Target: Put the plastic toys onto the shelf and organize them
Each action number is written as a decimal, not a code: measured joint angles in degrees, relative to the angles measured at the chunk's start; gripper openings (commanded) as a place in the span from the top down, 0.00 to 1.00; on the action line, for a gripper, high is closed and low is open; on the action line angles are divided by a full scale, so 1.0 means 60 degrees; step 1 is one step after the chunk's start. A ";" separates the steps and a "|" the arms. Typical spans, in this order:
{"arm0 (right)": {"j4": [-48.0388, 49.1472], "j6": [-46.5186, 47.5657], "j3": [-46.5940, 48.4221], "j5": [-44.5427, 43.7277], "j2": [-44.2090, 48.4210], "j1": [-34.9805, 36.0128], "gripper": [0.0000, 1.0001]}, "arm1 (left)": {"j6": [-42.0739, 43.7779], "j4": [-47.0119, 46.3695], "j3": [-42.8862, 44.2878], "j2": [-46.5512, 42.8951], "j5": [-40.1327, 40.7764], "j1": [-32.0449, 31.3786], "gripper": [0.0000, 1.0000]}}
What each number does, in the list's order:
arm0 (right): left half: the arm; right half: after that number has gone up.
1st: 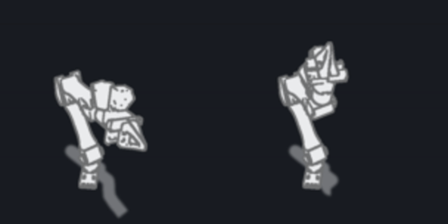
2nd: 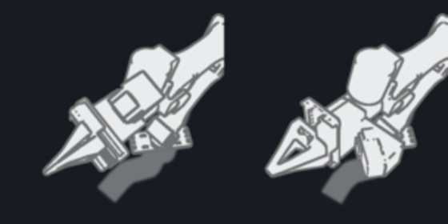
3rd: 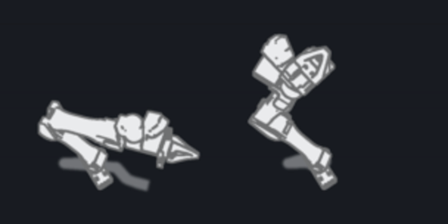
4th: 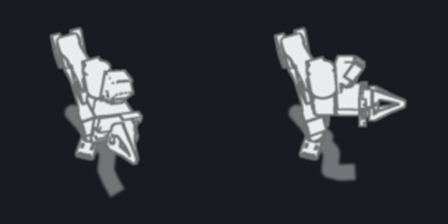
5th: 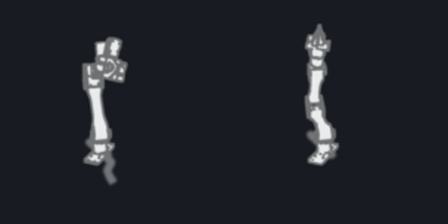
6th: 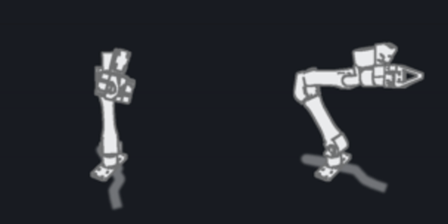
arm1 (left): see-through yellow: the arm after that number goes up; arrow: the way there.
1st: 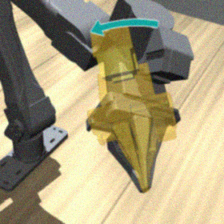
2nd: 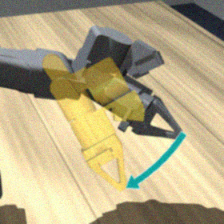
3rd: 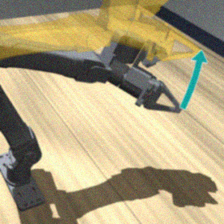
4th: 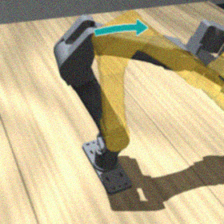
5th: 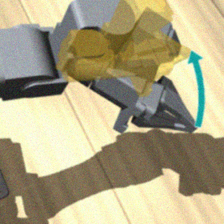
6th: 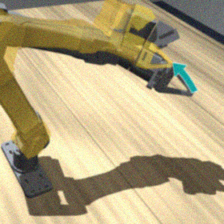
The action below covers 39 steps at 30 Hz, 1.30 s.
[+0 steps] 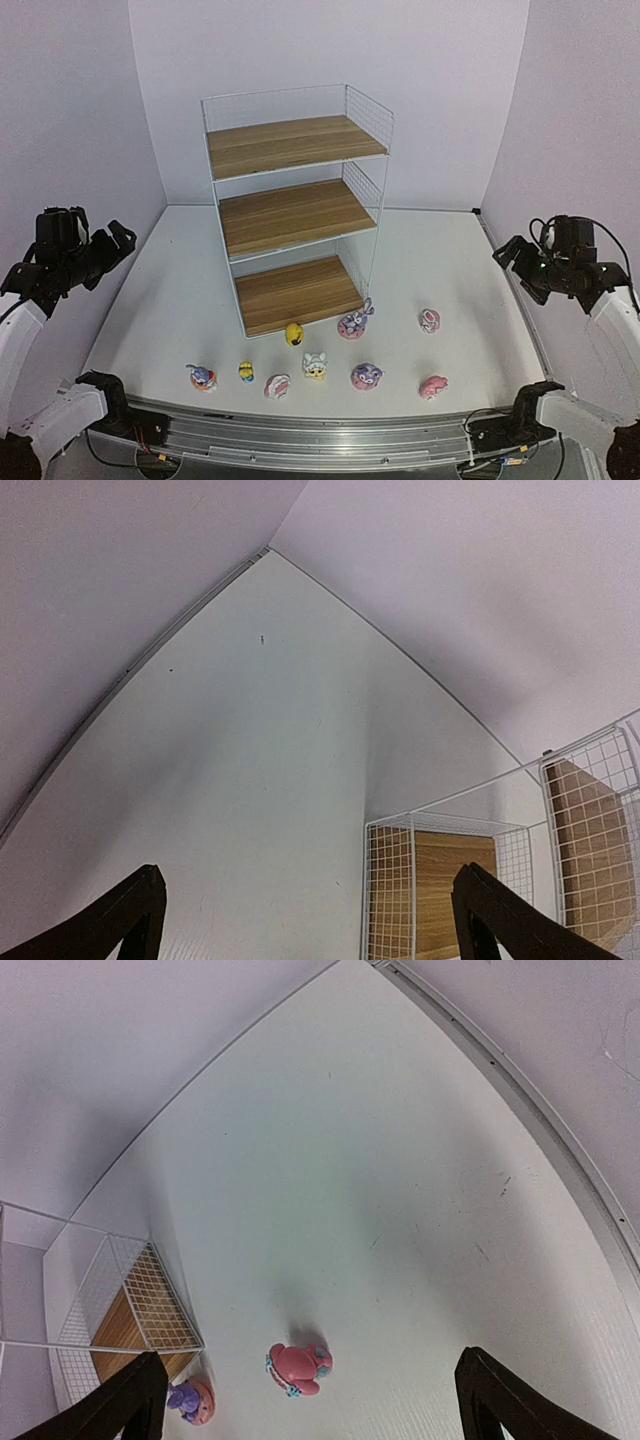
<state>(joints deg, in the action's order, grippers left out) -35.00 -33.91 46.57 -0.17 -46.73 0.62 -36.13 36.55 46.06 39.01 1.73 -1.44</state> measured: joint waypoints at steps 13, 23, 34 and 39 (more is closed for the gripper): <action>0.0057 -0.0817 0.0553 -0.0282 -0.1910 0.6343 0.02 | -0.0170 -0.0344 -0.0500 0.0443 -0.0553 -0.0001 0.00; 0.0316 -0.1772 0.4102 -0.4129 -0.7956 1.1634 0.10 | -0.0287 -0.0447 -0.1446 0.0617 -0.1242 -0.0002 0.00; 0.0400 -0.3090 0.5588 -0.5421 -1.0374 1.2736 0.23 | -0.0256 -0.0697 -0.1554 0.0797 -0.2165 -0.0002 0.00; 0.0396 -0.3585 0.5621 -0.5660 -1.0704 1.2895 0.27 | -0.0195 -0.0699 -0.1554 0.0967 -0.2461 -0.0002 0.00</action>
<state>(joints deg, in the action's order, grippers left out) -32.63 -55.42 80.29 -34.13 -110.96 77.99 -37.30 32.36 36.73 44.82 -13.03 -1.45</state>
